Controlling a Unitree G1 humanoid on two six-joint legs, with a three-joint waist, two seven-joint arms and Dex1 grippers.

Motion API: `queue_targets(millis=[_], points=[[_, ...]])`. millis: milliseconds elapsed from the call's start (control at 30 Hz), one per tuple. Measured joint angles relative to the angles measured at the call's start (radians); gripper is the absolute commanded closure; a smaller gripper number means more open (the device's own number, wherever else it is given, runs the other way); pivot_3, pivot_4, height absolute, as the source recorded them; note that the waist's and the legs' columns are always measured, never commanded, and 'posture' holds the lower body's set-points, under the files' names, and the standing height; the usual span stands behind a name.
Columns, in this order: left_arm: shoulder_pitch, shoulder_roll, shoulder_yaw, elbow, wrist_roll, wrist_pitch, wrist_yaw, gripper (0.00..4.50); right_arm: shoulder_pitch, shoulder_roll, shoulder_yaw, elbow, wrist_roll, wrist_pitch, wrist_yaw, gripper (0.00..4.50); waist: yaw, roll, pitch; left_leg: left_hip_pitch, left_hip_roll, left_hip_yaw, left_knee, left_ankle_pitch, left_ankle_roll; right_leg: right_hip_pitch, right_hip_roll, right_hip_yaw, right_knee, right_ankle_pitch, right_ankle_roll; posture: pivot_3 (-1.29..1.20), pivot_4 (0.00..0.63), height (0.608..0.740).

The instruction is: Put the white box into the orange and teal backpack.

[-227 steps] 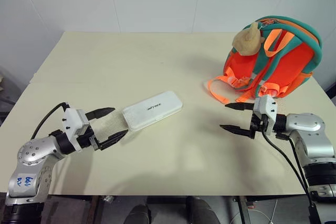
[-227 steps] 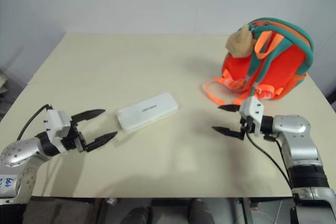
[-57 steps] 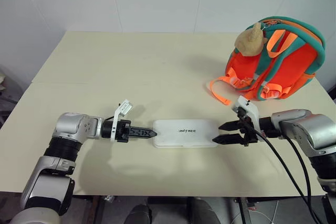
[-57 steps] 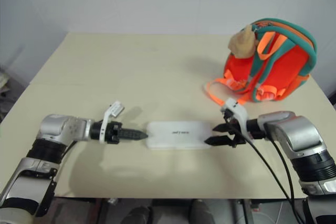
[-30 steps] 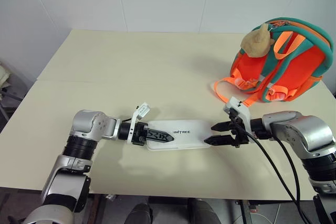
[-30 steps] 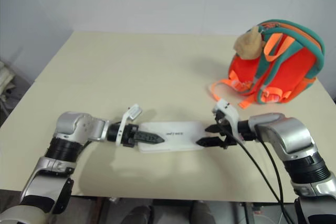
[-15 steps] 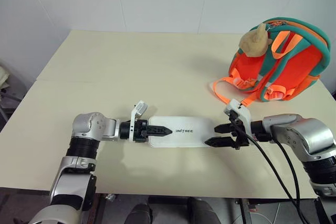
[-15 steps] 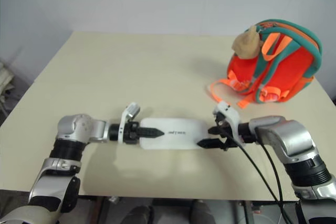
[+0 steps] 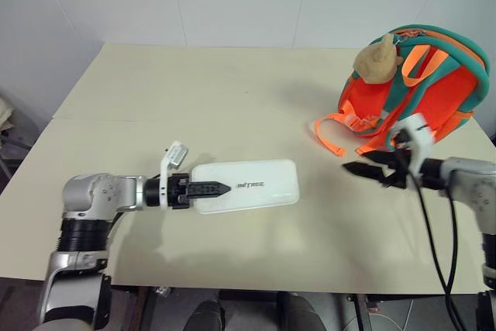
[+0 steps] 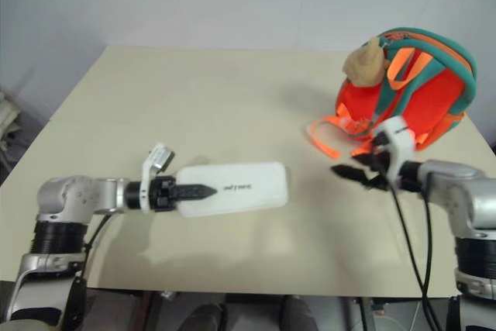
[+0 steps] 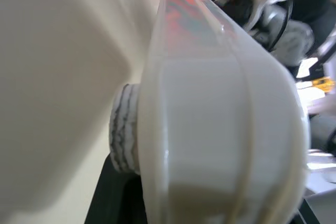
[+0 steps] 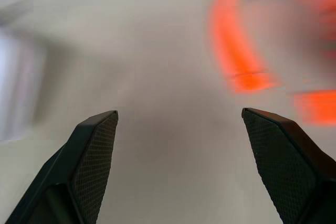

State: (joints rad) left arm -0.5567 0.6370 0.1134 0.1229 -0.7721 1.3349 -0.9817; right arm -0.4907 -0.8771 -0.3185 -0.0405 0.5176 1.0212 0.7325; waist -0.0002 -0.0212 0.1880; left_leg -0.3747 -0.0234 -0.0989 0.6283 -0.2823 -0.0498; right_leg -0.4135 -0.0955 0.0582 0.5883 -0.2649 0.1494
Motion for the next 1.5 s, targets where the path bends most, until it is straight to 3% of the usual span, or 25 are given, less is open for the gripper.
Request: queue_targets(millis=[67,233,367,600,967,1067,1400,1500], points=[[0.031,0.028,-0.008,-0.005,0.013,-0.042,-0.006,3.24,0.000,-0.033,-0.063,0.002,-0.009,-0.013,-0.026,0.00,-0.001,0.000,0.000,0.000,0.000,0.000,0.000,0.000,0.000,0.000,0.000,0.000,-0.001,0.000,0.000,0.00,0.150,0.740],[0.060,0.042,-0.032,-0.031,0.014,-0.098,-0.028,3.24,0.000,-0.063,-0.080,0.075,-0.054,-0.085,-0.047,0.00,-0.003,0.000,0.000,0.000,0.000,0.001,0.000,0.000,0.001,0.001,0.000,0.000,-0.001,0.000,0.000,0.00,0.150,0.740],[0.065,0.044,-0.038,-0.037,0.014,-0.110,-0.032,3.24,-0.123,-0.059,-0.049,0.206,-0.101,-0.166,-0.073,0.00,-0.010,0.001,0.000,0.001,0.001,0.002,0.000,0.000,0.001,0.001,0.000,0.001,0.000,0.000,0.000,0.00,0.150,0.740],[0.093,0.040,-0.031,-0.073,0.002,-0.115,-0.023,3.24,-0.363,0.020,0.061,0.533,-0.192,-0.382,-0.076,0.00,-0.029,0.001,0.000,0.001,0.001,0.002,-0.001,0.000,0.000,0.001,0.001,0.001,0.000,0.000,0.000,0.00,0.150,0.740],[0.162,0.040,0.025,-0.114,-0.038,-0.114,0.017,3.24,-0.562,0.181,0.142,0.843,-0.244,-0.551,-0.025,0.00,-0.031,0.001,0.000,0.000,0.001,0.002,-0.001,0.001,-0.003,0.000,0.001,0.001,0.002,0.000,0.000,0.00,0.150,0.740],[0.169,0.039,0.031,-0.115,-0.045,-0.115,0.026,3.24,-0.602,0.218,0.139,0.964,-0.264,-0.661,-0.030,0.59,-0.032,0.001,0.000,0.001,0.001,0.002,-0.001,0.001,-0.003,0.001,0.001,0.001,0.002,0.000,0.001,0.00,0.150,0.740],[0.170,0.037,0.040,-0.113,-0.044,-0.164,0.044,3.24,-0.635,0.284,0.135,1.119,-0.294,-0.824,0.021,3.82,-0.049,0.001,0.000,0.001,0.001,0.002,-0.001,0.002,-0.004,0.001,0.001,0.001,0.003,0.000,0.001,0.00,0.150,0.740],[0.170,0.038,0.046,-0.109,-0.044,-0.179,0.051,3.24,-0.635,0.298,0.132,1.118,-0.289,-0.822,0.052,3.95,-0.056,0.001,0.000,0.001,0.001,0.002,-0.001,0.002,-0.004,0.001,0.001,0.001,0.004,0.000,0.001,0.00,0.150,0.740]])
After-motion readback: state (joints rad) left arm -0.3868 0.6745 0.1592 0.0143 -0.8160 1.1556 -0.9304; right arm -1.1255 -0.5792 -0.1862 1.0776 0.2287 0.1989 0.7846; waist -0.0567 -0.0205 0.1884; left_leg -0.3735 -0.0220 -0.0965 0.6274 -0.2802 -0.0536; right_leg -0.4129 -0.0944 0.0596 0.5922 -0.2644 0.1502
